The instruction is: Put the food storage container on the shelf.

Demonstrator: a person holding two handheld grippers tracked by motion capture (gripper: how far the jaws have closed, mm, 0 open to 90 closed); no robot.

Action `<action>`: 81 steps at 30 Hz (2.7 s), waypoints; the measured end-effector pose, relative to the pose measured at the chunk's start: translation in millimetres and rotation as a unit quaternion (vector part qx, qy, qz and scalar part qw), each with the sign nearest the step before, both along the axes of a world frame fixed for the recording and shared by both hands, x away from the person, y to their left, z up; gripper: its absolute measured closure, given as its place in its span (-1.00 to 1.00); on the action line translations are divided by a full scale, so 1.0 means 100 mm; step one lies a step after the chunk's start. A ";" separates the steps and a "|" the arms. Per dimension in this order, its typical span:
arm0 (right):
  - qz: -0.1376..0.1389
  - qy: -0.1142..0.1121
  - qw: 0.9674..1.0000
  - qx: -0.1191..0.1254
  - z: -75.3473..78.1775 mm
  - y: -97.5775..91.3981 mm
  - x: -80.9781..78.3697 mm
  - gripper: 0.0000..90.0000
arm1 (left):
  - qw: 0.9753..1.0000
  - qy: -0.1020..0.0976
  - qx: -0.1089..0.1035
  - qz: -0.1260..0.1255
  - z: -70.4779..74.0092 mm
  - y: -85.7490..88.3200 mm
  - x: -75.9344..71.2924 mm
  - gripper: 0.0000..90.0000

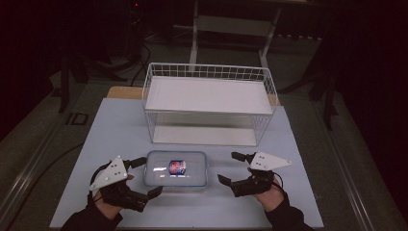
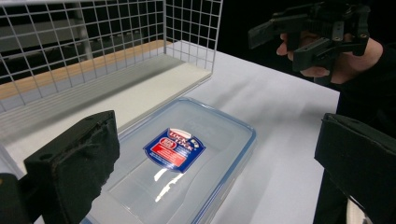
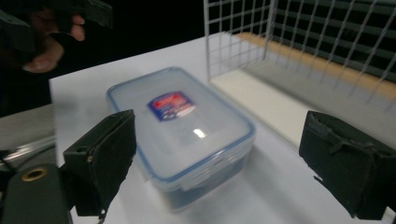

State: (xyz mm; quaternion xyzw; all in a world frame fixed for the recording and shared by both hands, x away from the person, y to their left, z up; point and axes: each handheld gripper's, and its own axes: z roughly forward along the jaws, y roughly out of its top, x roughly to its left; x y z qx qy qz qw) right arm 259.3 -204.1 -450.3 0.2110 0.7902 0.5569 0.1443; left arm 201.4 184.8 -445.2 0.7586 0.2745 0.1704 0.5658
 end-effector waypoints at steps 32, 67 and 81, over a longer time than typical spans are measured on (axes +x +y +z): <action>-0.065 0.065 0.996 -0.001 -0.07 0.22 0.05 -0.76 | 0.908 0.406 -0.066 0.073 -0.61 0.47 0.97 -0.87; -0.043 0.335 0.941 0.020 -0.59 0.34 0.38 -0.29 | 0.918 0.391 -0.065 -0.006 -0.66 0.37 0.73 0.21; -0.034 0.347 0.937 0.019 -0.50 0.29 0.31 0.07 | 0.926 0.371 -0.069 0.004 -0.63 0.35 0.58 0.24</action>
